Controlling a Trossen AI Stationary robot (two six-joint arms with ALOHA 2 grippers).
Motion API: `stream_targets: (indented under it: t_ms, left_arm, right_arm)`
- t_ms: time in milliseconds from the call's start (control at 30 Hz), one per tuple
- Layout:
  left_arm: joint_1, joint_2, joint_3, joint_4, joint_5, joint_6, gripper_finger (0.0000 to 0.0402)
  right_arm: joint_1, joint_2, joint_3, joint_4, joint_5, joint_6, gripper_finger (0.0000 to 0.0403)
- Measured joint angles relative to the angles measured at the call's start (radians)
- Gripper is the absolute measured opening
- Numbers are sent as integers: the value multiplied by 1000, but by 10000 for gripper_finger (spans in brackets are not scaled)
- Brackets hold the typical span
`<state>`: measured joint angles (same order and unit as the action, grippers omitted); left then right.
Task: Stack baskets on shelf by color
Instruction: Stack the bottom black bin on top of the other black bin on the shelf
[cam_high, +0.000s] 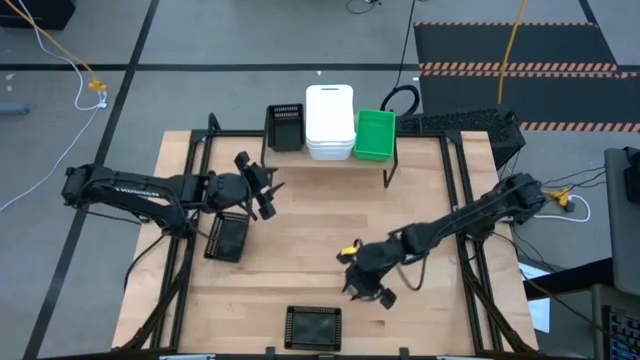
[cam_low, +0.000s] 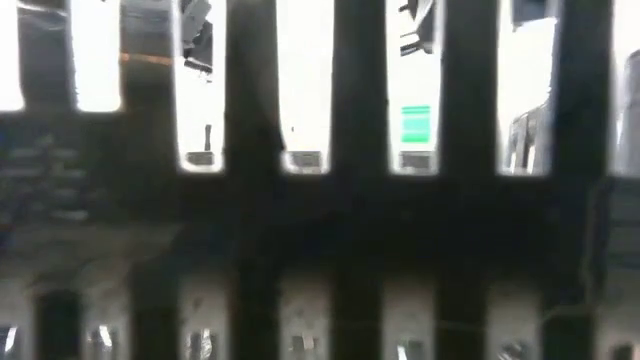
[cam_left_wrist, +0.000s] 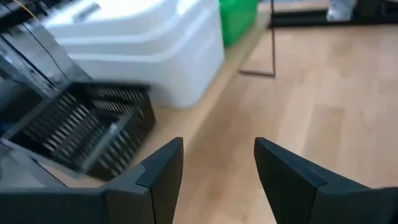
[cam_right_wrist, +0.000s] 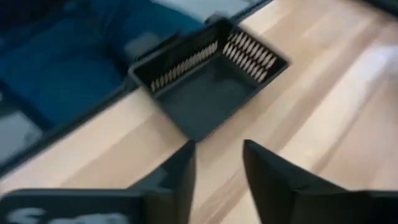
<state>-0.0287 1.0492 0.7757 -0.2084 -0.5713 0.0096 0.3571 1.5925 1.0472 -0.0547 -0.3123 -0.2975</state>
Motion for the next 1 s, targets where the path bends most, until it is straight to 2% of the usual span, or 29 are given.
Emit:
stream_targets:
  t_ms: [200,333,567,667,767,1000]
  left_arm:
    - [-46,0,0,-164,-43,-156,200]
    - [-69,0,0,-291,-59,-306,200]
    - [-155,0,0,-510,-67,-583,200]
    - [-203,0,0,-556,-95,-660,200]
    - [-244,0,0,-558,-118,-696,200]
    - [-296,0,0,-551,-158,-699,200]
  right_arm:
    - [40,145,132,-144,130,-146,226]
    - [77,230,196,-148,129,-221,251]
    - [112,271,285,-171,125,-368,225]
    - [116,300,298,-177,66,-390,207]
    - [101,339,298,-225,25,-393,194]
    - [98,364,299,-154,46,-428,165]
